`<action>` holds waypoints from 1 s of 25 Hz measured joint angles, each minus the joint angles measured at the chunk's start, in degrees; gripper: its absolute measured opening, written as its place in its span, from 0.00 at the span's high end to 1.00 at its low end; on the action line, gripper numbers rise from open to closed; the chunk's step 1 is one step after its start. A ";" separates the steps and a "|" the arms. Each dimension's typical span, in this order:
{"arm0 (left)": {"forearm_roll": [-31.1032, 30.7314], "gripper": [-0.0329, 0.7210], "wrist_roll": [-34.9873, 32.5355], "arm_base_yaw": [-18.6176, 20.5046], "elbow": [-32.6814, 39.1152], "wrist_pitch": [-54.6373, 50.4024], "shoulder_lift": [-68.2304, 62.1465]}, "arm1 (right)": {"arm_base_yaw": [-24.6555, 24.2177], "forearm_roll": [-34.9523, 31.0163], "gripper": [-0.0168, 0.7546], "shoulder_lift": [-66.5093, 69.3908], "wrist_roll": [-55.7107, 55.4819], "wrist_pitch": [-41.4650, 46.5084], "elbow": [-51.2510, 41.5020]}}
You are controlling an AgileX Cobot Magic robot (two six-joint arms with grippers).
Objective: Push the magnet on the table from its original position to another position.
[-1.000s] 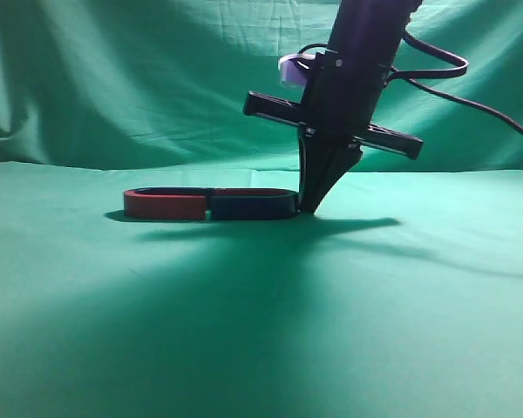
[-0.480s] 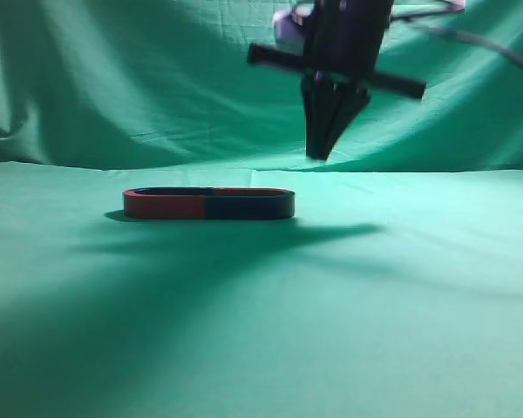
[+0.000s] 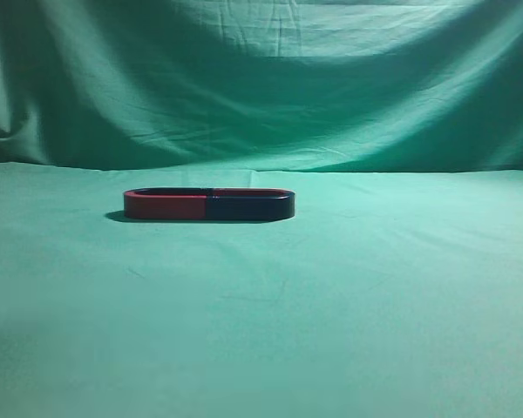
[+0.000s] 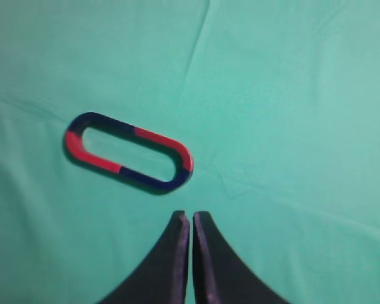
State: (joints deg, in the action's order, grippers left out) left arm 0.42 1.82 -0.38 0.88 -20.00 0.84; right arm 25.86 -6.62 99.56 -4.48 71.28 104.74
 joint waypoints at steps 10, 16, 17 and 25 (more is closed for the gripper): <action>0.00 0.46 0.00 0.00 0.00 0.00 0.00 | 0.00 0.25 0.98 -28.50 0.94 -0.51 -22.03; 0.00 0.46 0.00 0.00 0.00 0.00 0.00 | 0.00 0.25 0.98 -44.10 2.97 -4.48 -35.25; 0.00 0.46 0.00 0.00 0.00 0.00 0.00 | 0.00 0.25 0.98 -47.26 3.07 -4.93 -37.16; 0.00 0.46 0.00 0.00 0.00 0.00 0.00 | 0.00 -1.47 0.98 -69.25 3.21 -6.19 -50.59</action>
State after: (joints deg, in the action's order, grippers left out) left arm 0.42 1.82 -0.38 0.88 -20.00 0.84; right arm 25.86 -8.08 30.31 -1.28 65.09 54.15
